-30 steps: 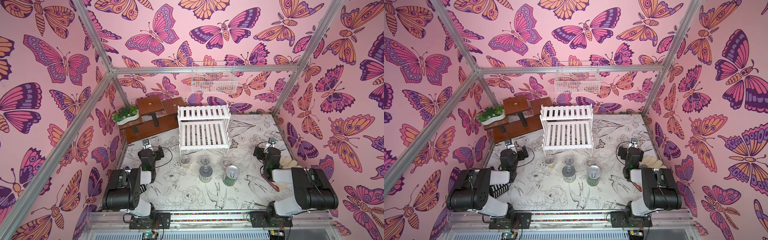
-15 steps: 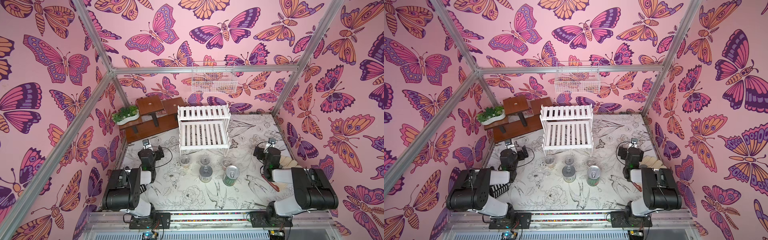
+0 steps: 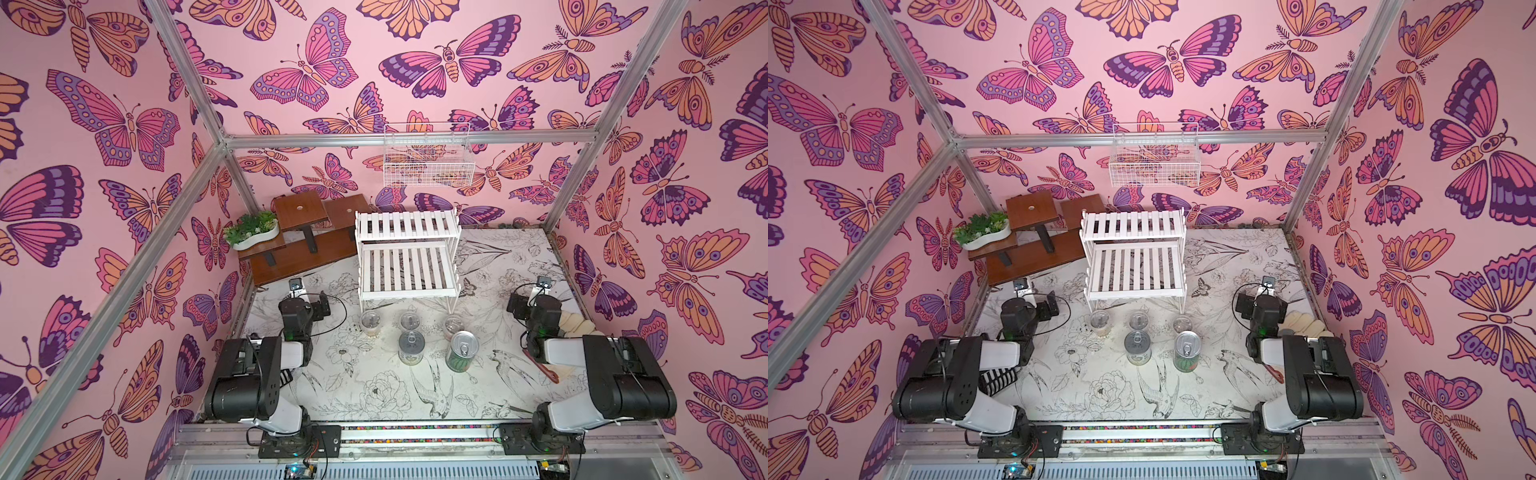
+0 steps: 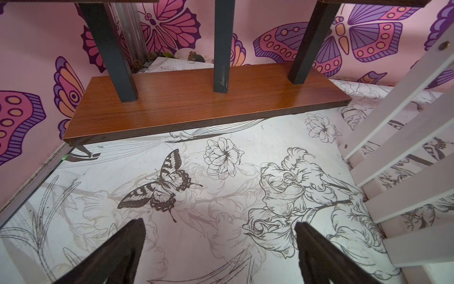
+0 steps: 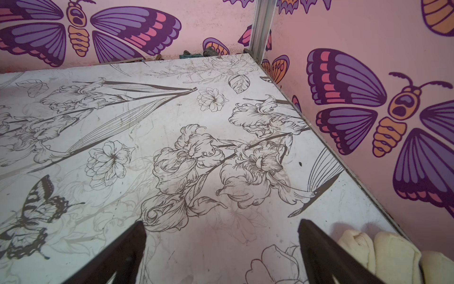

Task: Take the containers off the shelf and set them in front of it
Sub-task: Reset both arms

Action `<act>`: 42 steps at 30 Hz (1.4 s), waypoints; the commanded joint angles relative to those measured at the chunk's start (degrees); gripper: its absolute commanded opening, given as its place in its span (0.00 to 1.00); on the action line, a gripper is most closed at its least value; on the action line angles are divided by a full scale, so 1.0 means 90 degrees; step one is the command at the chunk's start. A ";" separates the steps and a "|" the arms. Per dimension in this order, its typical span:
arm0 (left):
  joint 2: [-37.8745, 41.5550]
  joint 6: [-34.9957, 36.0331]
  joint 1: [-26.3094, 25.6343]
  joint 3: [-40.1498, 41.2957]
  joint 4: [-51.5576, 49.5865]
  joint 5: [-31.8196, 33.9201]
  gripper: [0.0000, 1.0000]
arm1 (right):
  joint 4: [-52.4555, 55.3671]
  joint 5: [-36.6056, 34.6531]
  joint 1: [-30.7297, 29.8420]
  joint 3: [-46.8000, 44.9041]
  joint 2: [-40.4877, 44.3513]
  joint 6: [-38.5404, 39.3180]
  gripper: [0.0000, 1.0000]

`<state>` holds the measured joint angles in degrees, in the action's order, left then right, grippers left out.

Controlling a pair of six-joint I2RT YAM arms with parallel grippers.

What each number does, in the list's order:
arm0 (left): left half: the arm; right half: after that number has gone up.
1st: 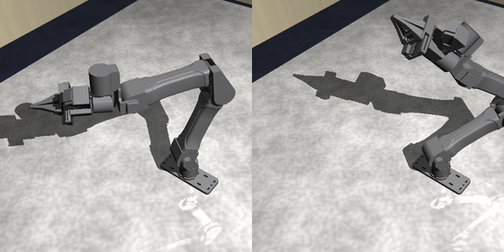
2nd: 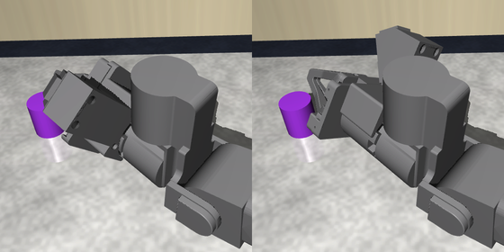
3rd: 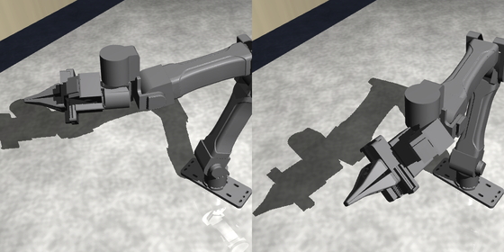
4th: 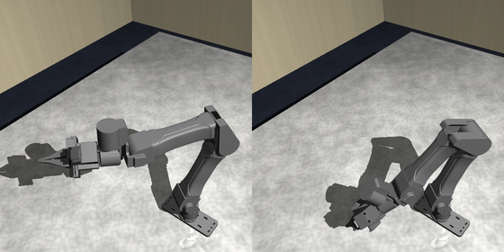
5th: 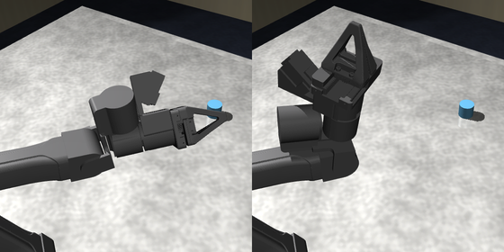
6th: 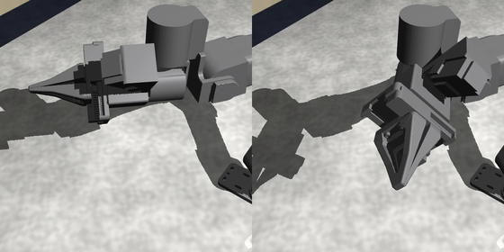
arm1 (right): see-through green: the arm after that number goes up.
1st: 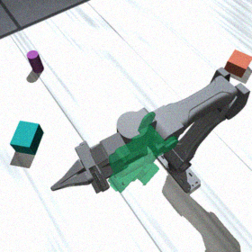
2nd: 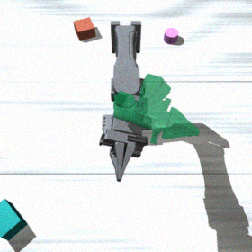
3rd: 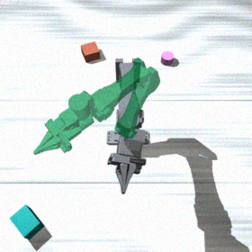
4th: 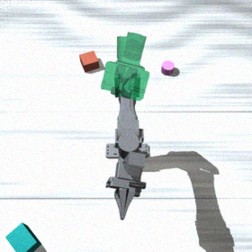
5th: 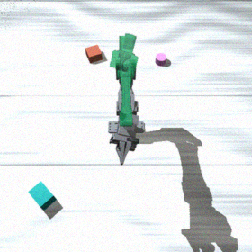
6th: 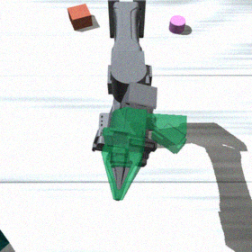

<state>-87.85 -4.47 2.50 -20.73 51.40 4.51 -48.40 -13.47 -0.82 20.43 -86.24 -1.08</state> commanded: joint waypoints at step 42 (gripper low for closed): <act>-0.0033 -0.0021 -0.0053 -0.0089 -0.0091 0.0299 1.00 | 0.0046 -0.0065 0.0028 0.0140 0.0046 -0.0060 0.99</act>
<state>-87.85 -5.10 2.22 -20.82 50.96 7.27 -48.40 -13.47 -0.82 20.43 -86.24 -1.08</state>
